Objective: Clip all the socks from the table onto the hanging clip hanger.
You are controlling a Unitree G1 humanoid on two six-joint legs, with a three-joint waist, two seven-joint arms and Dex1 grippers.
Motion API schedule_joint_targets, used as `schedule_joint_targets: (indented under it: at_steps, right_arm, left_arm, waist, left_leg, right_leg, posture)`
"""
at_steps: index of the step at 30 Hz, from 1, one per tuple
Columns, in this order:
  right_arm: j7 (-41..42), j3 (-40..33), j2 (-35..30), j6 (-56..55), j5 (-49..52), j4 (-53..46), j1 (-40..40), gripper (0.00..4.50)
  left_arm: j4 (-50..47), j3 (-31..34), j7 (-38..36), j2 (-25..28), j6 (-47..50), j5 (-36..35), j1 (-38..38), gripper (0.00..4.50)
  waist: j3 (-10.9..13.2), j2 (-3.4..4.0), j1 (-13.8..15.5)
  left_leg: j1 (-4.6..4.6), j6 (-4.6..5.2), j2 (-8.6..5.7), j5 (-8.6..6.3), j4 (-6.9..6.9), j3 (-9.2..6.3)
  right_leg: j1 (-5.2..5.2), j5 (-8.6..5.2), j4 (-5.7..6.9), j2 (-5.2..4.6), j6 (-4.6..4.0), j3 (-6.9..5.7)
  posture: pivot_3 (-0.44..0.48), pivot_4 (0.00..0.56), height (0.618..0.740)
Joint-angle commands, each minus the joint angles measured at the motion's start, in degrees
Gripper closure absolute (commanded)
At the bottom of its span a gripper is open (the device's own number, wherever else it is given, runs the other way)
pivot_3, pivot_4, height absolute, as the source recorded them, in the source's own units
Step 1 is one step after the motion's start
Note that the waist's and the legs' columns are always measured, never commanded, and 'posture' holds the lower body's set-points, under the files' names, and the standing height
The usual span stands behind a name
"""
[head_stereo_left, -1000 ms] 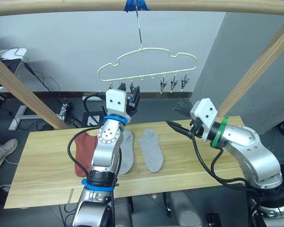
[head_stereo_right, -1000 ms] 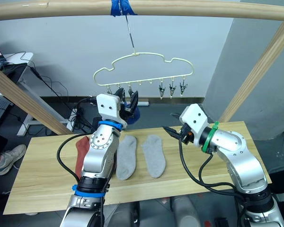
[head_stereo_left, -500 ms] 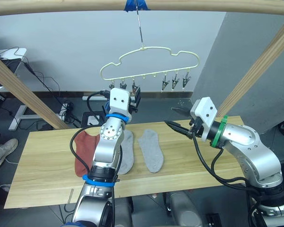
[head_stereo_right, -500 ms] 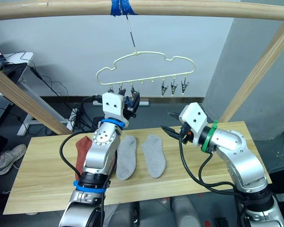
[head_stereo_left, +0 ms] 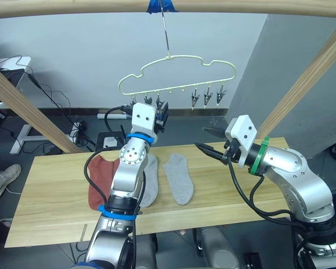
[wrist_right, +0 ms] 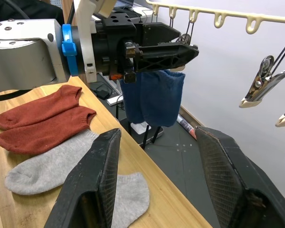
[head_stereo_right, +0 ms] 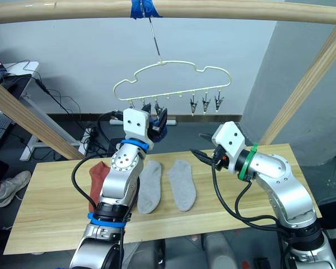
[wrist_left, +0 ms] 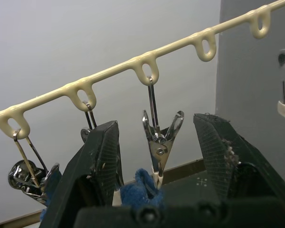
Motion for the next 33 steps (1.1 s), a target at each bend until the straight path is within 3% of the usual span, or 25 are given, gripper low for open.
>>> schedule_joint_targets:
  at_steps: [1, 12, 33]
  right_arm:
    - [0.0, -1.2, -0.6, -0.9, 0.9, -0.7, 0.0, 1.92]
    - [0.1, -0.9, -0.7, -1.5, 0.6, -0.2, 0.1, 1.92]
    - [0.5, -0.9, -0.5, -0.6, 2.0, -0.2, -0.1, 1.92]
  left_arm:
    - [-5.5, -0.6, -1.0, -0.3, -2.9, -0.6, 1.8, 1.71]
    - [-9.8, -1.9, -2.8, 0.4, 0.9, -0.5, 8.1, 1.71]
    - [0.2, 1.1, -1.3, 1.3, -1.1, -0.3, -1.2, 1.71]
  waist:
    - [0.0, 0.0, 0.0]
    - [0.0, 0.0, 0.0]
    - [0.0, 0.0, 0.0]
  left_leg:
    - [0.0, 0.0, 0.0, 0.0, -0.01, 0.0]
    - [0.01, 0.0, 0.0, 0.0, -0.08, 0.01]
    - [0.0, 0.0, 0.0, 0.0, -0.08, 0.01]
  right_leg:
    - [0.0, 0.0, -0.01, 0.0, 0.0, 0.0]
    - [-0.01, 0.0, -0.04, -0.01, 0.0, 0.0]
    - [-0.01, 0.0, -0.06, 0.0, 0.0, -0.01]
  posture:
    - [-0.279, 0.235, 0.74]
    - [-0.268, 0.229, 0.74]
    - [-0.271, 0.228, 0.74]
